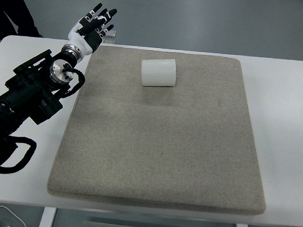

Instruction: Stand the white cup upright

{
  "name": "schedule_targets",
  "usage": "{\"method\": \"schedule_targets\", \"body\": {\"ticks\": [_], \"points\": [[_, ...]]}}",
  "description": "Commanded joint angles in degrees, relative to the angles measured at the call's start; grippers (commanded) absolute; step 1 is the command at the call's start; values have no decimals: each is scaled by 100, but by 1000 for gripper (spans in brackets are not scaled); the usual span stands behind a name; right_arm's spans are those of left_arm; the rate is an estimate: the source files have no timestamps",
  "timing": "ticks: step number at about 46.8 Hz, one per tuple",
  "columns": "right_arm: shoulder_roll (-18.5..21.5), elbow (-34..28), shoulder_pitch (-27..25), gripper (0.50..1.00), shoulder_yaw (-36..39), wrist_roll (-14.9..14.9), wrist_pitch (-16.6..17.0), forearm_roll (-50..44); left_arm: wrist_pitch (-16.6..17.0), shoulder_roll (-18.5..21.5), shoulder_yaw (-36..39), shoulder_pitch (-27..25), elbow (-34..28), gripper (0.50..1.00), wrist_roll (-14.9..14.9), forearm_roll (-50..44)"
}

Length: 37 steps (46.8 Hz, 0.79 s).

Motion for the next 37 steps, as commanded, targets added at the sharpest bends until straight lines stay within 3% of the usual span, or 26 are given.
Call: {"method": "schedule_targets", "body": {"ticks": [1,37], "points": [[0,0,0,930,0,0,0,0,-2,5,4,-5,0,999,-1,0],[0,0,0,930,0,0,0,0,-11,198,57,-146,9,996,26,79]]}}
